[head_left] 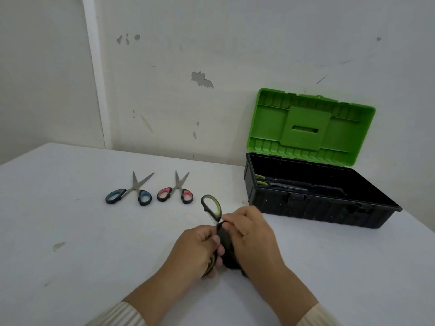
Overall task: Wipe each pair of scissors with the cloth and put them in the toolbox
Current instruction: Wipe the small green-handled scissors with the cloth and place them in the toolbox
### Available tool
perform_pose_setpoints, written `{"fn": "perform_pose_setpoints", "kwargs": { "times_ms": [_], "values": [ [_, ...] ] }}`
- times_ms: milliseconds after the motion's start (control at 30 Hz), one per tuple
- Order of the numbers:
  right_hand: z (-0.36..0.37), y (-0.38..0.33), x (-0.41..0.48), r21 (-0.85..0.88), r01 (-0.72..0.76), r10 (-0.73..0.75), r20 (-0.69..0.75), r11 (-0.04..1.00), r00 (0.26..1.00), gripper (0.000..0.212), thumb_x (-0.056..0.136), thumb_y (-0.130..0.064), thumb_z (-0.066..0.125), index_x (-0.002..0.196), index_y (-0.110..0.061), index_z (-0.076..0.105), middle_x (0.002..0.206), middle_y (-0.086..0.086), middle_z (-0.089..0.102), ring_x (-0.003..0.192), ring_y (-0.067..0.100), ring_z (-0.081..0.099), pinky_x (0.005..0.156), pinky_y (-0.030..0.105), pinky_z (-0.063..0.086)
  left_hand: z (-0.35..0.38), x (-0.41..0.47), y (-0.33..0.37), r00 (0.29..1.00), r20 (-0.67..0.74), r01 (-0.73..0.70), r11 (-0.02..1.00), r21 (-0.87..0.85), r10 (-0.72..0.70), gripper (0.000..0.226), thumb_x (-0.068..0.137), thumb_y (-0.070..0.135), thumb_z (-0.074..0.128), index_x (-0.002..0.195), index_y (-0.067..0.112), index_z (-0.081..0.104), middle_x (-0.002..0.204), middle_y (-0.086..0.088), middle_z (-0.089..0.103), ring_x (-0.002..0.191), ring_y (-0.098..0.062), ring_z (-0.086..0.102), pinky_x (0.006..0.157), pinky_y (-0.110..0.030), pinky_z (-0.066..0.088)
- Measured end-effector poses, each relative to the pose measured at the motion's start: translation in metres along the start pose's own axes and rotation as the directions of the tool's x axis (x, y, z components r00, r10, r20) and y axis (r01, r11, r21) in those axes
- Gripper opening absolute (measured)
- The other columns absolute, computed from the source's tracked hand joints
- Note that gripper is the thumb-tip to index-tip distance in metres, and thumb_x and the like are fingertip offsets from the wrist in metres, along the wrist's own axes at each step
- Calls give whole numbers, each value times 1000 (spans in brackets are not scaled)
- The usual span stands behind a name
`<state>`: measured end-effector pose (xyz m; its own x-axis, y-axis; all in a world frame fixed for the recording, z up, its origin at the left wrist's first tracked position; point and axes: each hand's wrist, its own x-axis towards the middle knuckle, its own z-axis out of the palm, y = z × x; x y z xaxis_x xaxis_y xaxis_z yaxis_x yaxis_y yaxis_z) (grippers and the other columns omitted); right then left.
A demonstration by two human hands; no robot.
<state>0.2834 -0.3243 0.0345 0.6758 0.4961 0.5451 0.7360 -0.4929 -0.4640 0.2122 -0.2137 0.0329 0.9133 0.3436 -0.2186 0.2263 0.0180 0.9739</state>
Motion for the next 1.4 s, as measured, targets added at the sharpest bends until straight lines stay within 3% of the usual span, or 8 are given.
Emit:
{"fn": "perform_pose_setpoints", "kwargs": {
  "times_ms": [200,333,633,800,867,967,1100,1400],
  "values": [
    [2,11,6,-17,-68,67,-66,998,996,6,82,-13,60,79,-10,63,84,-2,52,77,13,48,68,10,31,-3,1,-4,999,19,-33,999,11,33,36,96,6,46,62,10,58,56,-7,59,47,-21,49,42,-25,39],
    [11,-2,-7,31,15,-18,100,999,995,38,80,-41,41,96,-17,66,98,-1,60,93,11,51,83,20,41,-6,4,-4,999,-12,-42,999,20,42,30,94,6,47,66,7,59,53,-9,56,41,-20,47,42,-23,36],
    [6,1,-5,-5,101,-102,-79,995,992,14,82,-18,52,83,-14,65,88,-4,58,81,9,48,76,25,44,-8,3,-6,999,23,-38,999,0,38,32,96,9,45,69,4,61,57,-12,59,45,-23,47,49,-27,38],
    [-22,47,8,247,-344,401,-240,906,884,21,85,-14,60,82,-35,62,94,-3,61,82,15,61,77,30,48,-12,3,-4,997,36,-74,997,0,74,38,94,10,47,61,16,64,60,-9,62,59,-28,50,57,-35,39],
    [-32,42,3,398,-359,485,-283,844,827,25,84,-17,62,80,-42,57,94,0,65,81,17,64,75,28,49,-14,4,-3,998,23,-63,998,-2,63,42,94,10,47,56,19,64,59,-8,62,58,-28,51,57,-33,39],
    [-27,12,-4,273,-137,219,-297,952,929,21,80,-14,66,82,-34,61,87,-10,63,88,-4,57,80,8,41,-15,6,-3,999,15,-46,999,-4,47,43,94,9,47,56,18,64,57,-8,61,54,-27,51,54,-32,40],
    [1,-4,-5,37,194,-194,3,980,981,9,75,-4,61,82,-7,67,84,-6,55,86,-7,50,77,-8,29,-12,4,-3,998,14,-64,998,3,63,26,94,7,46,78,-4,62,57,-10,59,45,-23,47,49,-29,34],
    [2,8,-2,99,-24,21,29,995,999,11,85,-17,59,88,-16,69,89,-1,58,75,0,51,71,0,35,-11,0,0,999,19,-46,998,47,46,28,95,8,47,74,3,64,55,-8,60,45,-23,49,48,-27,37]
  ]
}}
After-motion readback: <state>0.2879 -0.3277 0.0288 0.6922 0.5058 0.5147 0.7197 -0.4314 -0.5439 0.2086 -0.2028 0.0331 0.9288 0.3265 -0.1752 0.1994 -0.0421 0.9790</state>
